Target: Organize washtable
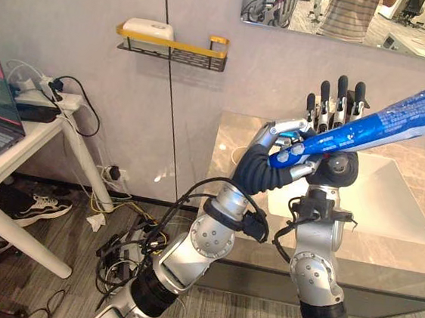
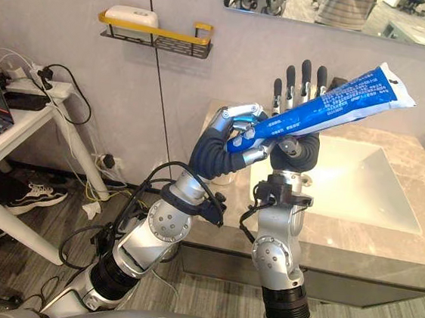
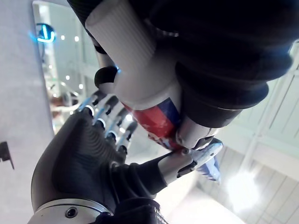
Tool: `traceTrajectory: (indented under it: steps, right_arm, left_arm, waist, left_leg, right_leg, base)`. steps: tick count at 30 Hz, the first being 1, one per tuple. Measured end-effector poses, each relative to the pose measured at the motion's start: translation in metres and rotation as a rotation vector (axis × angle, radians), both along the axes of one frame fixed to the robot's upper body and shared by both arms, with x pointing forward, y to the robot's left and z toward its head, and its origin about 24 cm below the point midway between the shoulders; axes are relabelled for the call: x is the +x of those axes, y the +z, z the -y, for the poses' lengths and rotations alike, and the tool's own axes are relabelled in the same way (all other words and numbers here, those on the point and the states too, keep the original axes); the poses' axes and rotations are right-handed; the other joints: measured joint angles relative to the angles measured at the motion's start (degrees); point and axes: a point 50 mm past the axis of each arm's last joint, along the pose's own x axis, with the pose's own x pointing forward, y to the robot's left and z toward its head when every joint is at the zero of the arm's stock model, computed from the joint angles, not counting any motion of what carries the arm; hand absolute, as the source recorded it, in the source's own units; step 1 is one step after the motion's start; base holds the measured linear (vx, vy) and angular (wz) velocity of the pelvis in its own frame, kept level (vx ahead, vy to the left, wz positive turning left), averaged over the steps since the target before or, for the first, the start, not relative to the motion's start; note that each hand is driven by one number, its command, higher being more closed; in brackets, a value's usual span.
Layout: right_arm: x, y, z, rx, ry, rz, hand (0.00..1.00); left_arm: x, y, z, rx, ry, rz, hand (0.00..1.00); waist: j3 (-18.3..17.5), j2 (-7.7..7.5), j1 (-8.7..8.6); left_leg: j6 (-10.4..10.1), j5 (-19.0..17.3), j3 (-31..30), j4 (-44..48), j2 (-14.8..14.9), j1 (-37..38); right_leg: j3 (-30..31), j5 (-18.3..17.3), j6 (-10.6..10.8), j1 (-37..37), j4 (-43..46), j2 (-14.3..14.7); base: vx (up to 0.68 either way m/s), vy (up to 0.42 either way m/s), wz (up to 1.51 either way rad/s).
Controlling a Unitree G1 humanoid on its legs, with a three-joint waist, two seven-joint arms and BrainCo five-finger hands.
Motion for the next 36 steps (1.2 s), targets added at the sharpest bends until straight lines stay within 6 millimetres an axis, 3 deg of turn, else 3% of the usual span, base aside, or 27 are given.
traceTrajectory:
  steps: [4,5,13,22,36]
  right_arm:
    - [0.0,-0.001,-0.003,0.022,0.033,-0.005,0.0]
    - [0.0,-0.001,-0.005,0.032,0.047,-0.007,1.0]
    - [0.0,0.003,-0.01,0.025,0.081,0.027,1.0]
    - [-0.004,0.022,-0.016,0.032,0.114,0.12,1.0]
    - [-0.004,0.022,-0.016,0.034,0.111,0.113,1.0]
  left_arm:
    - [0.001,-0.001,0.0,0.003,0.001,-0.004,1.0]
    - [0.001,-0.002,0.0,0.005,0.001,-0.006,1.0]
    - [0.004,-0.005,-0.001,0.009,0.013,-0.02,1.0]
    - [0.003,-0.007,0.003,0.01,-0.006,-0.016,1.0]
    - [0.006,-0.013,0.005,0.027,-0.006,-0.039,1.0]
  waist:
    - [0.0,0.04,0.3]
    - [0.1,0.09,0.4]
    - [0.3,0.34,0.83]
    - [1.4,0.49,0.88]
    - [1.6,0.51,0.87]
  left_leg:
    - [0.0,0.0,0.0,-0.1,0.0,0.0]
    - [0.0,0.0,0.0,-0.1,0.0,0.0]
    - [0.0,0.0,0.0,-0.2,0.0,0.1]
    - [0.0,0.0,0.0,-0.2,0.0,0.1]
    - [0.0,0.0,0.1,-0.2,0.0,0.0]
  right_leg:
    - [0.0,0.0,0.0,0.0,0.0,0.0]
    - [0.0,0.0,0.0,0.0,0.0,0.0]
    - [0.0,0.0,0.0,0.0,0.0,0.0]
    - [0.0,0.0,0.0,0.0,0.0,0.0]
    - [0.1,0.0,0.0,-0.1,0.0,0.0]
  base:
    - [0.0,0.0,0.0]
    - [0.0,0.0,0.0]
    - [0.0,0.0,0.0]
    - [0.0,0.0,0.0]
    - [0.0,0.0,0.0]
